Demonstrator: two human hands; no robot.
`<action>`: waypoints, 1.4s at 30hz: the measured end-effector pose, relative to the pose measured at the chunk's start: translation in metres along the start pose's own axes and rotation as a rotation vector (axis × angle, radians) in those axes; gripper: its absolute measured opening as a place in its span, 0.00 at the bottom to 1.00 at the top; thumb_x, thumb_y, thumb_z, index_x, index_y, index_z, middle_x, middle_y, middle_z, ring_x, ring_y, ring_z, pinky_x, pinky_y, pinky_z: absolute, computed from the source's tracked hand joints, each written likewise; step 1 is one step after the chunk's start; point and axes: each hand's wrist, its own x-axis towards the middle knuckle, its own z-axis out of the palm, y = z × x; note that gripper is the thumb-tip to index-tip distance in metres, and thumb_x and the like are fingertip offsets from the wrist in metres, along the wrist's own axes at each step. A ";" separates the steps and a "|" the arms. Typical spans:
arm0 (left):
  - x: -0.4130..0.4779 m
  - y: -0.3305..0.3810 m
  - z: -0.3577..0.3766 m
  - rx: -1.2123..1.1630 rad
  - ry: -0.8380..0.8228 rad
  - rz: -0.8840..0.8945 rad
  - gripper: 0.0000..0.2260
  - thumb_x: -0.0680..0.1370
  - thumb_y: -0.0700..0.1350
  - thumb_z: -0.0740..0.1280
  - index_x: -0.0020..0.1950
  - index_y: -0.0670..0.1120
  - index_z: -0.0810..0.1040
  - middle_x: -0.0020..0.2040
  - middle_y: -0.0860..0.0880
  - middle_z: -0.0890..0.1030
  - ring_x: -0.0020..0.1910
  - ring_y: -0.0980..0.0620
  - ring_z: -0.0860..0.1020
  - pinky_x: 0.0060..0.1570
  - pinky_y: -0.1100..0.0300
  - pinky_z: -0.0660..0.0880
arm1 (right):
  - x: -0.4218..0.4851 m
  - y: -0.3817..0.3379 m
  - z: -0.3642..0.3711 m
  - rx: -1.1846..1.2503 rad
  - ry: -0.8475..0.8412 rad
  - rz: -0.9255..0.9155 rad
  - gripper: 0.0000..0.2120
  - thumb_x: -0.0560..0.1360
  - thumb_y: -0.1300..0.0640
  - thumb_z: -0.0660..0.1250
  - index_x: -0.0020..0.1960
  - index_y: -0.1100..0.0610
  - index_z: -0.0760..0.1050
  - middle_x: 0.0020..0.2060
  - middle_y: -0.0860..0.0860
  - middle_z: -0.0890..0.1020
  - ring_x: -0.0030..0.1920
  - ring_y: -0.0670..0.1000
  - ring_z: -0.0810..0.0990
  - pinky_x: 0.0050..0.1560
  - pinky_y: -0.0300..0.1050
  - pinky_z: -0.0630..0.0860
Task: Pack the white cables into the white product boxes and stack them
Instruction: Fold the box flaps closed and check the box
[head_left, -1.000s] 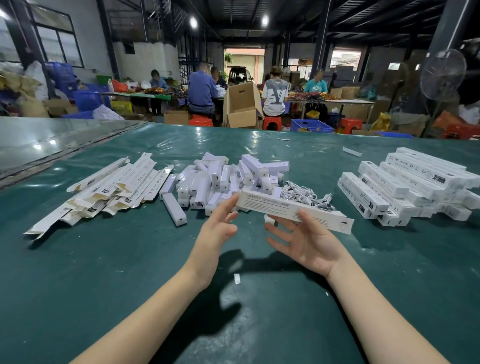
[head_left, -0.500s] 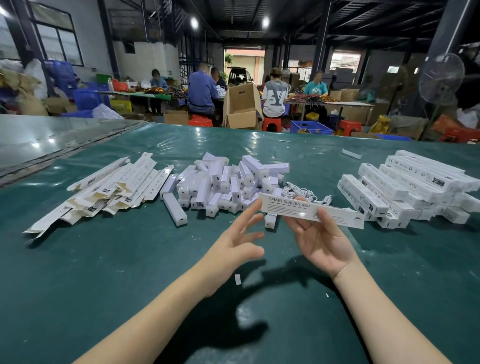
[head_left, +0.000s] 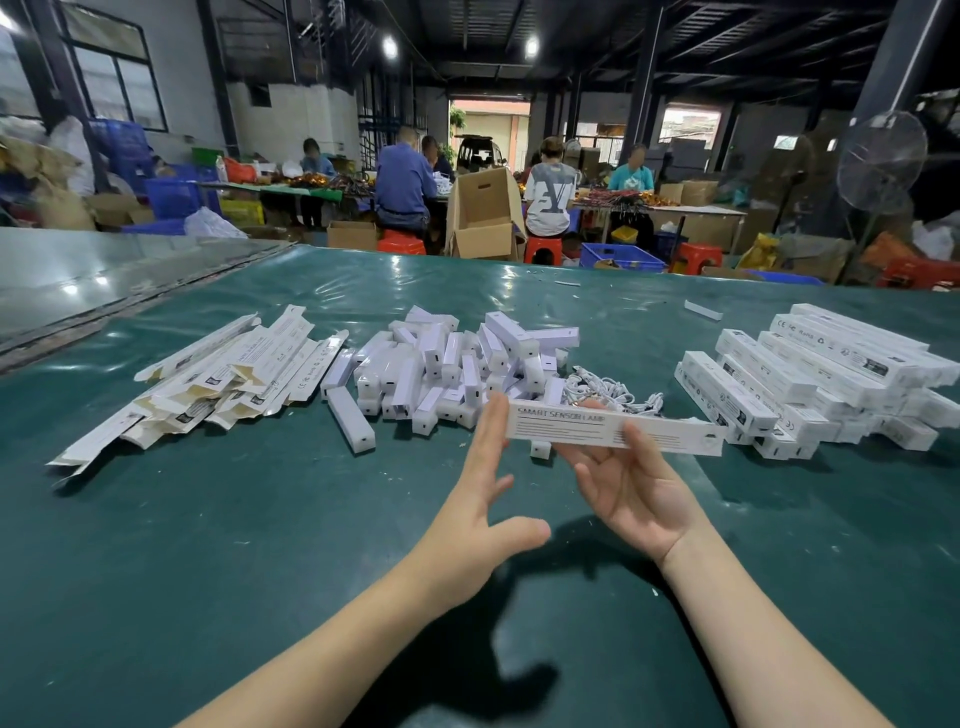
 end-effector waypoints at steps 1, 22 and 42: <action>-0.001 0.000 0.002 0.011 -0.031 0.021 0.42 0.62 0.53 0.65 0.69 0.64 0.43 0.75 0.60 0.42 0.74 0.63 0.48 0.72 0.58 0.58 | -0.001 -0.001 0.000 0.016 -0.006 -0.007 0.30 0.44 0.53 0.85 0.46 0.54 0.84 0.48 0.55 0.84 0.47 0.54 0.84 0.29 0.39 0.79; -0.002 -0.004 0.000 0.169 0.026 0.157 0.37 0.66 0.53 0.63 0.70 0.63 0.47 0.74 0.66 0.46 0.75 0.56 0.50 0.73 0.49 0.55 | -0.002 0.002 0.011 0.114 0.018 0.073 0.35 0.40 0.52 0.85 0.45 0.60 0.84 0.47 0.58 0.84 0.45 0.55 0.84 0.22 0.35 0.76; 0.002 -0.021 0.004 0.836 -0.249 0.213 0.37 0.75 0.51 0.64 0.75 0.56 0.41 0.75 0.58 0.41 0.74 0.57 0.47 0.70 0.67 0.44 | 0.009 0.000 0.001 0.075 0.531 -0.293 0.25 0.75 0.37 0.54 0.37 0.58 0.71 0.31 0.54 0.81 0.33 0.51 0.80 0.42 0.45 0.75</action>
